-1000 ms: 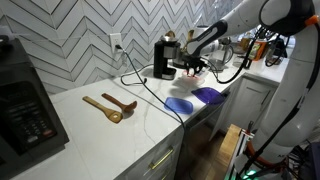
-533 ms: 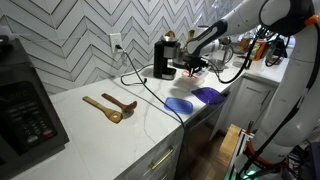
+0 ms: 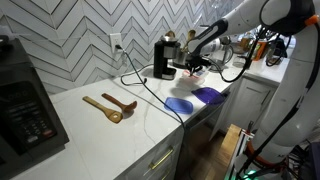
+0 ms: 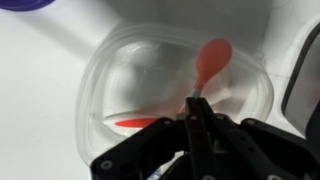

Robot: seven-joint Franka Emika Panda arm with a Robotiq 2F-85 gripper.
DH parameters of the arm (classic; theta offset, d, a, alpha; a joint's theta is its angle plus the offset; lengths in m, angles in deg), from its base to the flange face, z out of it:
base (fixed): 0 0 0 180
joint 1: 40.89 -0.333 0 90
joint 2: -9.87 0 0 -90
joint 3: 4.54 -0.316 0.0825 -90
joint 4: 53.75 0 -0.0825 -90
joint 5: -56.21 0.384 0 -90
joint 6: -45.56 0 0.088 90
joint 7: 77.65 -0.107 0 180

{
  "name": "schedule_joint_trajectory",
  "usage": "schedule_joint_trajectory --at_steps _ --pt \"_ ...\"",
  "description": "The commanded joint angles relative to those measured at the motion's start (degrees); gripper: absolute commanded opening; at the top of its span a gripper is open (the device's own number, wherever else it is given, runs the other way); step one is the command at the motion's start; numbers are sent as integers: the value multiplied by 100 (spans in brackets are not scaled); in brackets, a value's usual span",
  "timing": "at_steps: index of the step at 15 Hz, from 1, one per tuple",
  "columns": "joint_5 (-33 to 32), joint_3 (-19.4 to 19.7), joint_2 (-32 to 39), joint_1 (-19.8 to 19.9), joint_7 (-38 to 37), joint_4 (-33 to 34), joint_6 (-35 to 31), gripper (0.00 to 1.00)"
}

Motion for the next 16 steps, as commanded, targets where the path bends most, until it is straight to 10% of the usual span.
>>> schedule_joint_trajectory --at_steps 1,6,7,9,13,16 --pt "238 47 11 51 400 -98 38 40" --pt "295 81 110 58 558 -92 46 69" --pt "280 88 138 64 617 -88 42 34" --pt "281 102 143 84 826 -85 50 38" --pt "196 159 62 157 1502 -118 30 5" --pt "158 185 1 217 2057 -149 -16 3"
